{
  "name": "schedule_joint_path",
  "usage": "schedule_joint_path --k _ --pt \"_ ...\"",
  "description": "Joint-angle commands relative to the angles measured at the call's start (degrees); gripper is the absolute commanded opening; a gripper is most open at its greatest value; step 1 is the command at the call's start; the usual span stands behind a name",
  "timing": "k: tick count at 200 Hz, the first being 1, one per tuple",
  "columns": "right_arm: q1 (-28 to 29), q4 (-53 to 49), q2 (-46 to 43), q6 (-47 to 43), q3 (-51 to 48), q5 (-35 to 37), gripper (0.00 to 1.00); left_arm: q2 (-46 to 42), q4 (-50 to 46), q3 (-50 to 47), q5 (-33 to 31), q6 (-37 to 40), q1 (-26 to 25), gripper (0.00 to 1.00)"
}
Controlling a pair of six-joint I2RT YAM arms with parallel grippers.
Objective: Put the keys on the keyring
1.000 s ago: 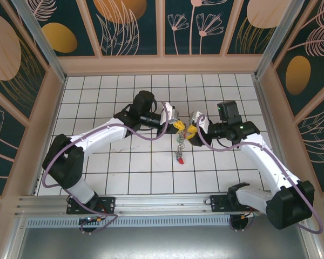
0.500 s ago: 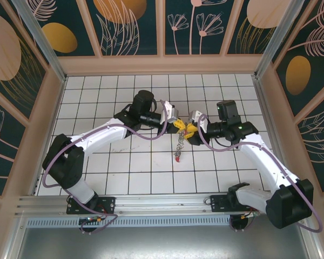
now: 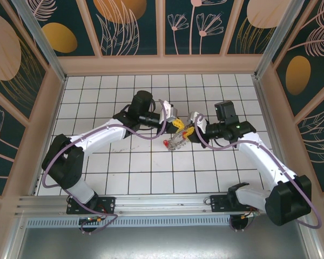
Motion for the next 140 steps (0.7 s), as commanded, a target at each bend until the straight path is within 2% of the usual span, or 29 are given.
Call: schedule_joint_path --k 1,40,81,89,111,140 --pt "-1.3 -1.9 -1.2 -0.8 -0.3 -0.5 0.0 -3.2 3.6 -0.8 1.0 -1.0 1.0 0.0" --pt "-2.4 -2.7 -1.1 -1.3 -0.9 -0.5 0.0 -4.2 5.3 -1.7 1.2 -2.3 1.8 0.0" --pt "-3.2 -3.3 1.8 -0.9 -2.3 -2.9 0.04 -4.3 17.2 -4.9 1.9 -10.9 1.8 0.0" --pt "-3.2 -3.3 2.3 -0.7 -2.4 -3.6 0.08 -4.3 19.9 -5.6 2.1 -12.7 1.8 0.0" --pt "-3.3 -3.1 2.6 -0.5 -2.4 -5.3 0.26 -3.7 23.8 -6.7 2.8 -15.3 1.8 0.0" --pt "-5.5 -2.7 0.3 -0.3 -1.3 -8.4 0.31 -3.3 25.5 -7.3 3.1 -15.6 1.8 0.0"
